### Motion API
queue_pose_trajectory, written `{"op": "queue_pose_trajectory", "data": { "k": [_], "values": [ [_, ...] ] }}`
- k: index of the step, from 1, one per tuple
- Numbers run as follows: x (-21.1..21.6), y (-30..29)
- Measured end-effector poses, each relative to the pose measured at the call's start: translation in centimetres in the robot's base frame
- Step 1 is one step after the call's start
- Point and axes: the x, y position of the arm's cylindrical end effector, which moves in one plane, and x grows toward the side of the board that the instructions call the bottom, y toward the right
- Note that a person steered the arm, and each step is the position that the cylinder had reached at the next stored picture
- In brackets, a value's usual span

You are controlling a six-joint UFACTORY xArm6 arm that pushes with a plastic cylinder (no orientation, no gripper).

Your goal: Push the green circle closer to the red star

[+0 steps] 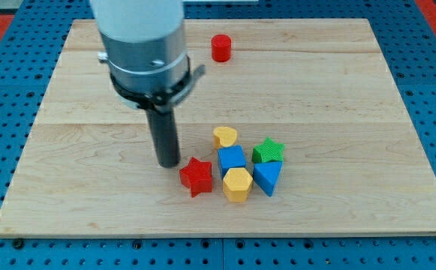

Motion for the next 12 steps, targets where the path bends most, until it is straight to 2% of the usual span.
{"op": "queue_pose_trajectory", "data": {
  "k": [1,2,4,5,6,7,8,10,11,12],
  "values": [
    [-6.8,-3.8],
    [-15.1,-5.1],
    [-24.3,-18.9],
    [-29.9,-19.3],
    [-31.0,-12.3],
    [-31.0,-2.9],
    [-30.1,1.4],
    [-19.6,0.1],
    [-22.7,0.1],
    [-23.4,0.9]
  ]
}}
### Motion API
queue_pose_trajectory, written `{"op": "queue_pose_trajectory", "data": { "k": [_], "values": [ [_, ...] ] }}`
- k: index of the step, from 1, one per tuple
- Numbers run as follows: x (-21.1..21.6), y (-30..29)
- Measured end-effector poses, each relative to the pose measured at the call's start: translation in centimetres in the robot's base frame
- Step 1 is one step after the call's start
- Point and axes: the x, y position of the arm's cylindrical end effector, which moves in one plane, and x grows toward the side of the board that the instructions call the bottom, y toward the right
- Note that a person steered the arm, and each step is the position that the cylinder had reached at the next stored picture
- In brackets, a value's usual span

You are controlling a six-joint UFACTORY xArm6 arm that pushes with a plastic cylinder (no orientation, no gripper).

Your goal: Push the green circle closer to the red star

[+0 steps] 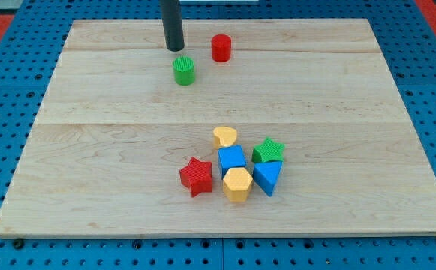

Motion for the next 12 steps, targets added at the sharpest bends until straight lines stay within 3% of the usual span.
{"op": "queue_pose_trajectory", "data": {
  "k": [2,3,5,6,7,9,11,12],
  "values": [
    [9.9,0.0],
    [10.8,0.1],
    [7.7,9.1],
    [8.2,13.7],
    [10.4,14.3],
    [11.8,3.9],
    [9.0,5.0],
    [11.3,-1.2]
  ]
}}
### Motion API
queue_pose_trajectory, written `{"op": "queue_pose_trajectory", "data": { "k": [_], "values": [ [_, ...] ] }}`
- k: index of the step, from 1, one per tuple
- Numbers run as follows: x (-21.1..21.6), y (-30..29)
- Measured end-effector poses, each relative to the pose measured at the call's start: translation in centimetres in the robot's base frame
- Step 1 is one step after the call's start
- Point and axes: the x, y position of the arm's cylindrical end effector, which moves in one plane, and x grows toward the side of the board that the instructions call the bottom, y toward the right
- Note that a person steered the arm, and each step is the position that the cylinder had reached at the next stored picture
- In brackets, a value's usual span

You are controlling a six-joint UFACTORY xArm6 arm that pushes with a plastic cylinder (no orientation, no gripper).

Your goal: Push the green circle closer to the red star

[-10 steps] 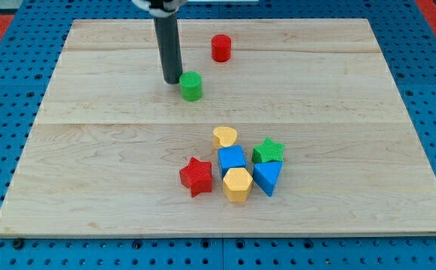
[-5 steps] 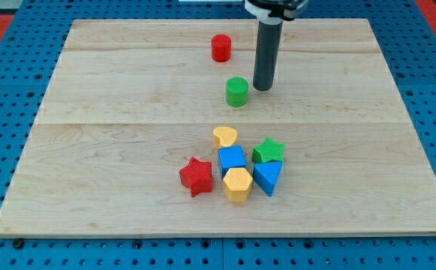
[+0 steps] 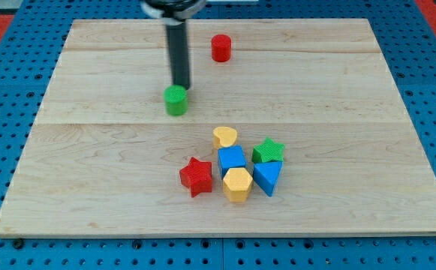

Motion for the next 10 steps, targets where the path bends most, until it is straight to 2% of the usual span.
{"op": "queue_pose_trajectory", "data": {
  "k": [1,2,3,4,5,6,8,9,10],
  "values": [
    [6.4,-3.0],
    [5.5,-3.1],
    [2.8,-3.5],
    [3.6,-5.9],
    [8.6,-4.5],
    [11.5,-1.3],
    [7.4,-3.3],
    [5.9,-0.2],
    [7.3,2.5]
  ]
}}
